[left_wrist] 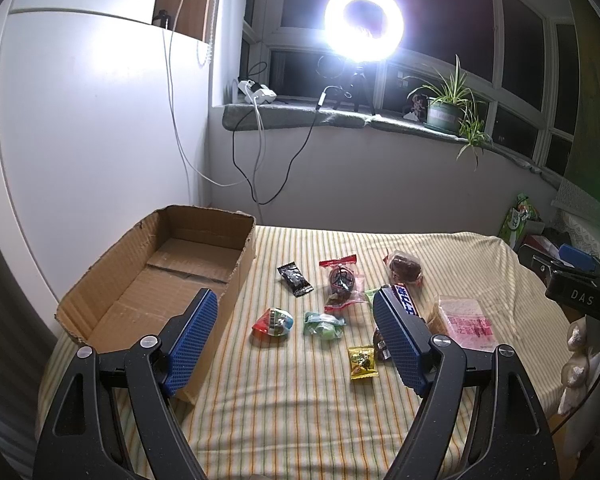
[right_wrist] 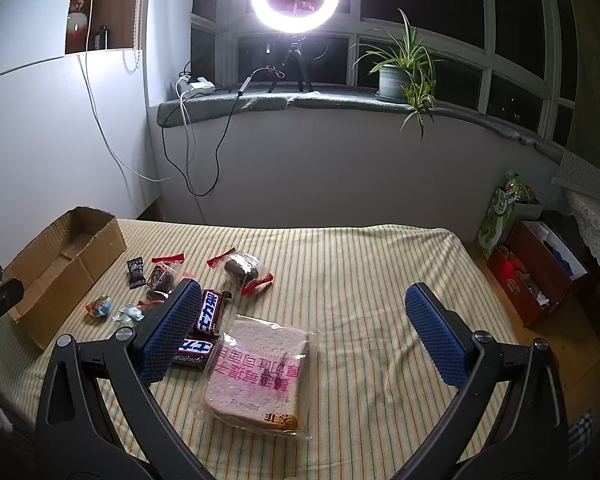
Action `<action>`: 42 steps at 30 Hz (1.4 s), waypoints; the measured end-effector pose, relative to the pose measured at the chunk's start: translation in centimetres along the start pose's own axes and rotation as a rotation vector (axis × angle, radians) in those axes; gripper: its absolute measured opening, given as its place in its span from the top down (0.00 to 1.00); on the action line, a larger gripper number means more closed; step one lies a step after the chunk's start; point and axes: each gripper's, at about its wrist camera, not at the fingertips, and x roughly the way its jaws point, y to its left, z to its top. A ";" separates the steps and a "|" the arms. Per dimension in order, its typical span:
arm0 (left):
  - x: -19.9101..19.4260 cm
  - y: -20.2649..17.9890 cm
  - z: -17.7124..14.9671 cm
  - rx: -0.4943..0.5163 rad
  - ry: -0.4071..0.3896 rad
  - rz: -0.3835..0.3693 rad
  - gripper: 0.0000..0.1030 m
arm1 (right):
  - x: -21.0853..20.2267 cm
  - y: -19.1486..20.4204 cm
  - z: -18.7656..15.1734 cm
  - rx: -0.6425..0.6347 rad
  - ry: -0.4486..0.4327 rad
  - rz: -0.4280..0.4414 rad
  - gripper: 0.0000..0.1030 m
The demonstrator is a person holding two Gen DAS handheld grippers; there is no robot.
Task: Organize snacks
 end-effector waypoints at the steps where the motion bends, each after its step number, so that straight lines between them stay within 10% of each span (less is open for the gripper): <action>1: 0.0 0.0 0.0 0.000 0.000 0.000 0.22 | 0.1 0.0 -0.1 -0.001 0.002 0.000 0.00; 23: 1.0 -1.0 0.0 0.011 0.029 -0.028 0.22 | 1.3 -0.5 -0.9 0.002 0.031 0.011 0.00; 42: 4.8 -3.7 -1.4 -0.009 0.172 -0.203 0.22 | 3.8 -2.2 -1.6 0.035 0.136 0.074 0.02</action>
